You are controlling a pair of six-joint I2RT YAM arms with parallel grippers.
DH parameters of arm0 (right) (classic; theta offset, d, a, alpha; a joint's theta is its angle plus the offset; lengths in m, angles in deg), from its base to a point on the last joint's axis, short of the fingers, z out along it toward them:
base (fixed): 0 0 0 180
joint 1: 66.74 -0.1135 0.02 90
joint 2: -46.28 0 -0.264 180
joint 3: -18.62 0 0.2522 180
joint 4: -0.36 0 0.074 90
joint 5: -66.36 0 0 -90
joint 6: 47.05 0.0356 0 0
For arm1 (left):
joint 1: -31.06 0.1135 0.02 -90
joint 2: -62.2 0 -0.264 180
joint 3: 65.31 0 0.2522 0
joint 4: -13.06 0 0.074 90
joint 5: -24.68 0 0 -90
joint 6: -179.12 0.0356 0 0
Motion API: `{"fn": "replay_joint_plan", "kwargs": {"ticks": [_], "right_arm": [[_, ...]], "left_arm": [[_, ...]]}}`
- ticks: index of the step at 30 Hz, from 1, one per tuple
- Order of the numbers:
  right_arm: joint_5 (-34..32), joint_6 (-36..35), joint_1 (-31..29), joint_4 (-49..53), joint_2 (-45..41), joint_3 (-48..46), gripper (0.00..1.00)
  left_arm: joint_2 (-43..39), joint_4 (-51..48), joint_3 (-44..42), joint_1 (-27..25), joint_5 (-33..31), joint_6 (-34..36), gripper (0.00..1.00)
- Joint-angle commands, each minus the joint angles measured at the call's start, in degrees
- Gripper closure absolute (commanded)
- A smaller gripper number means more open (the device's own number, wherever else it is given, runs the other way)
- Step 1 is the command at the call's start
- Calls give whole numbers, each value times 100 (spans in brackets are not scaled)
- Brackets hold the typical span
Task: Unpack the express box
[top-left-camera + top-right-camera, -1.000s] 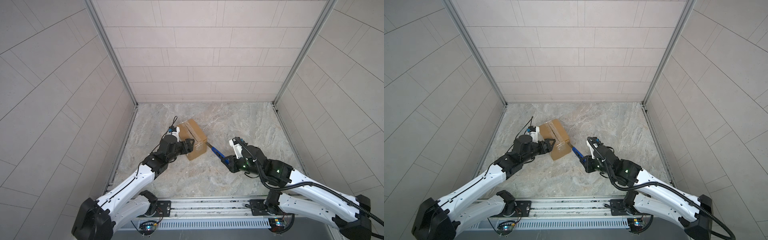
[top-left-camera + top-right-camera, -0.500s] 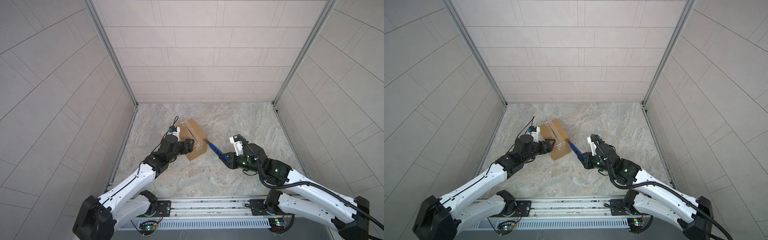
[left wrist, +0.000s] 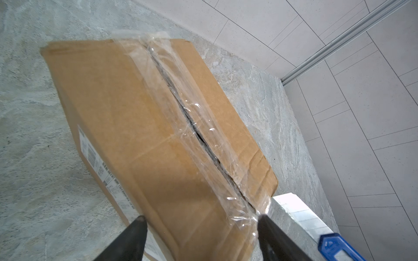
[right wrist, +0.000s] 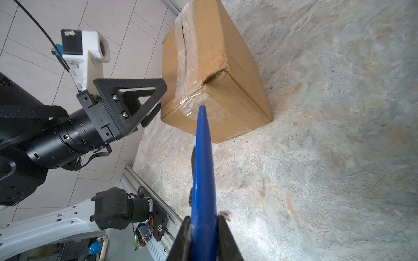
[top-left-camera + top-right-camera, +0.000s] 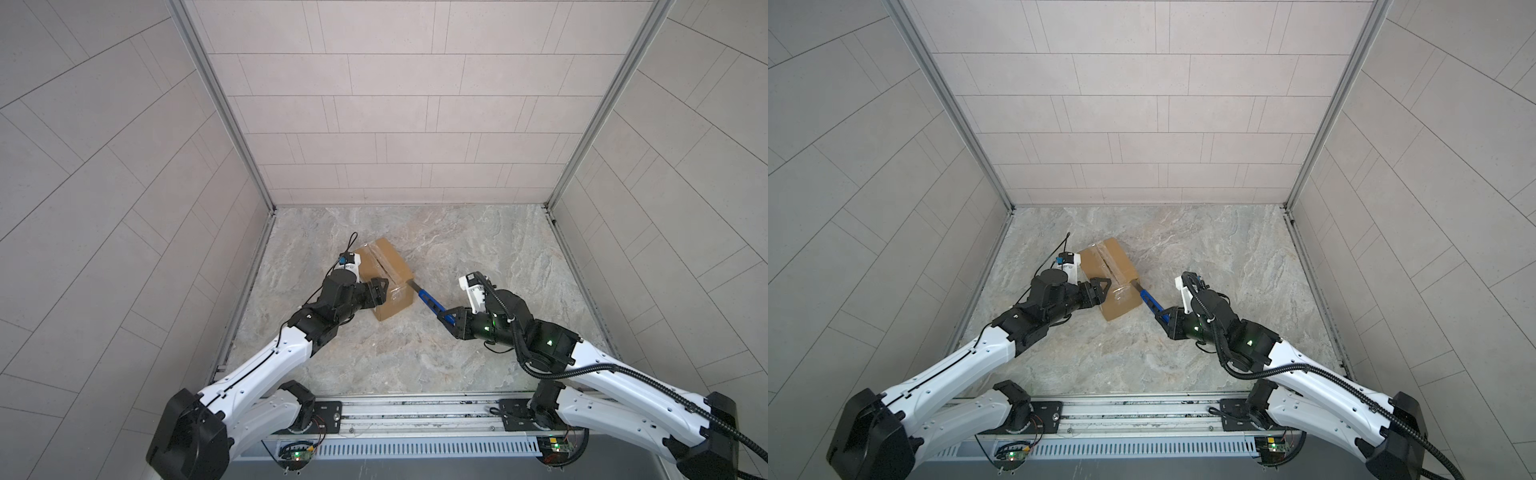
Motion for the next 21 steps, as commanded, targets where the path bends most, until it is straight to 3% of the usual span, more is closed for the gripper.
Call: {"fn": "replay_joint_plan", "kwargs": {"ticks": [1,21], "right_arm": [[-24,146,37,-134,-88,-79,100],[73,400,46,-409,-275,-198,100]], "left_arm": [[37,75,34,18,-44,56,20],[3,93,-2,46,-42,-11,21]]}}
